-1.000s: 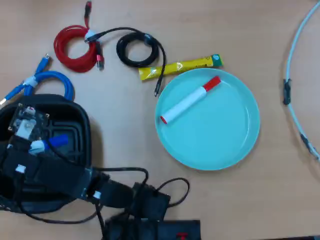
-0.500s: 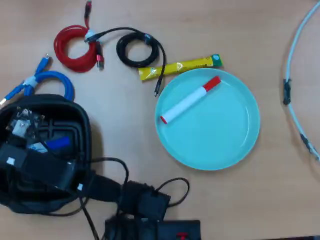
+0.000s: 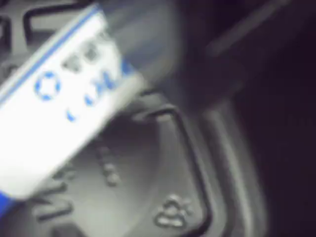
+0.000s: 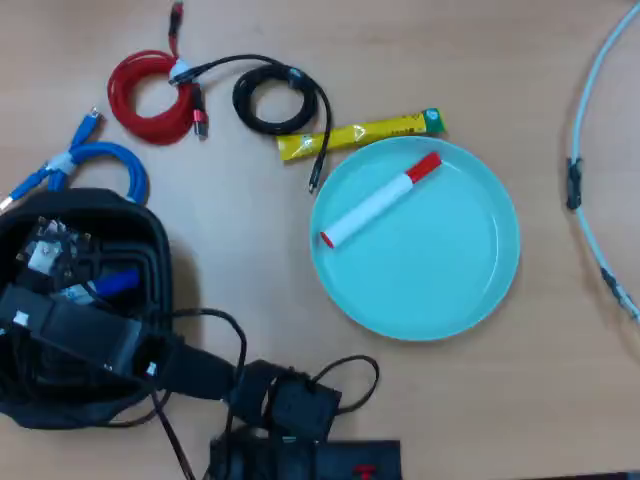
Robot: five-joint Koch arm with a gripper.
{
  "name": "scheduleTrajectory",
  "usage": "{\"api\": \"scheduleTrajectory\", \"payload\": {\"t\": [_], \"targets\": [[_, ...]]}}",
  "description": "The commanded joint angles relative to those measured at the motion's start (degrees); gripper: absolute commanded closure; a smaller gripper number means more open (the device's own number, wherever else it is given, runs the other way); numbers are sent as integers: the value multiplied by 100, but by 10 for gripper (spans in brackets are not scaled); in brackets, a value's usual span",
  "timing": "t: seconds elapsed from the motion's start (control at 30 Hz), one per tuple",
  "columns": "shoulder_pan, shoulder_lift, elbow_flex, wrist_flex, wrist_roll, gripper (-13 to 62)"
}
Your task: Pick up the blue pen and put it in the black bowl
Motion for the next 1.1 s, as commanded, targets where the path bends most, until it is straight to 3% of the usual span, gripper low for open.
{"api": "scheduleTrajectory", "payload": {"t": [0.0,0.23,0.53,0.77,1.07], "targets": [[0,35,-694,105,-448,527],[-18,44,-703,290,-422,315],[-53,79,-756,703,-448,158],[70,343,-949,984,-457,178],[765,1547,-1547,2021,-721,334]]}}
